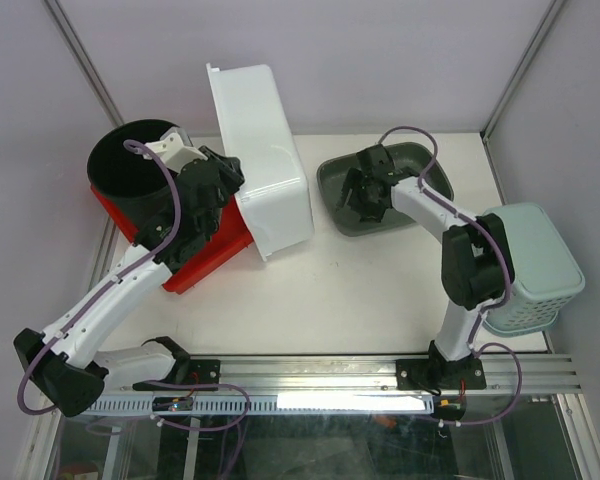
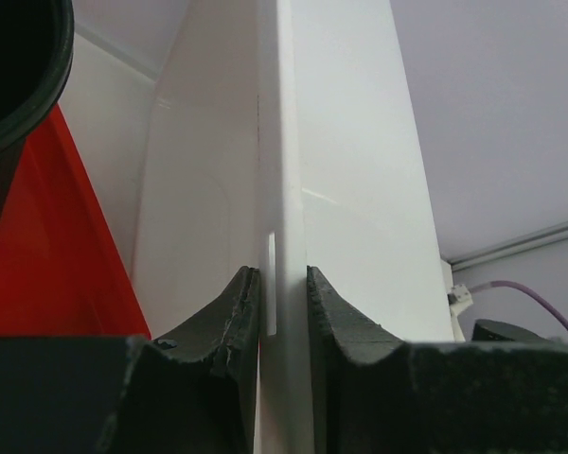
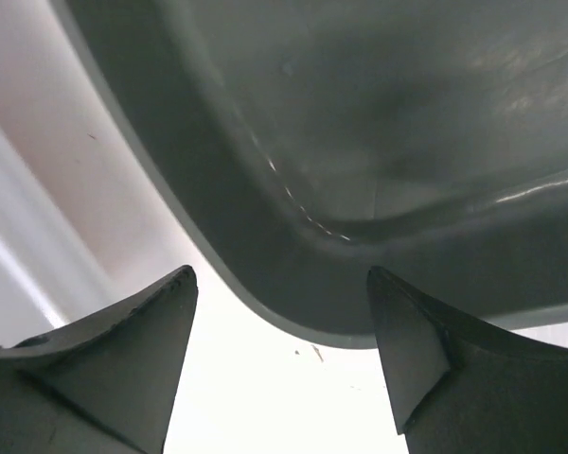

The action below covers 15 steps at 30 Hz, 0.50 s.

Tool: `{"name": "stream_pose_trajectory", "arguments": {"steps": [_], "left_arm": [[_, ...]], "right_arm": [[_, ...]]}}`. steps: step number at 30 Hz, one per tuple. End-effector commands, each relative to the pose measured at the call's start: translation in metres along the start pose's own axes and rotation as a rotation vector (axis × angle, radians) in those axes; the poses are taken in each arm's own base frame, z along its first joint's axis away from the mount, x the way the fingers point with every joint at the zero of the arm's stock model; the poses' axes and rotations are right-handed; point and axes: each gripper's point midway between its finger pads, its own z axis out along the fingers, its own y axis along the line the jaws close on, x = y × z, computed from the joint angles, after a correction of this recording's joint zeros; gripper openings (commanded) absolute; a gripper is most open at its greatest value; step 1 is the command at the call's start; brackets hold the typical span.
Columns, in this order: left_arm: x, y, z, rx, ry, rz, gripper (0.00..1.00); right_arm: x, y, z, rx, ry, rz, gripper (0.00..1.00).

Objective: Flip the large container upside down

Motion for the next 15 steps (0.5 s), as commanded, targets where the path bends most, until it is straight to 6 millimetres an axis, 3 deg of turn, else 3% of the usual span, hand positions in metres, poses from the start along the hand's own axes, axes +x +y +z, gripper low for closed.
{"name": "stream_pose_trajectory", "arguments": {"steps": [1,6,11,15], "left_arm": [[-0.050,-0.022,-0.027,0.093,-0.098,-0.139,0.00],[-0.029,0.004,-0.040,0.015,0.001,-0.103,0.00],[-0.029,0.022,-0.050,-0.052,0.012,-0.097,0.00],[-0.031,0.019,-0.047,-0.060,0.009,-0.076,0.00]], "right_arm": [[0.021,0.004,0.002,-0.030,0.093,-0.051,0.76],[0.066,-0.031,-0.015,0.010,0.172,-0.056,0.76],[0.100,-0.062,-0.042,0.077,0.264,-0.093,0.76],[0.084,-0.067,-0.063,0.112,0.184,-0.104,0.76]]}}
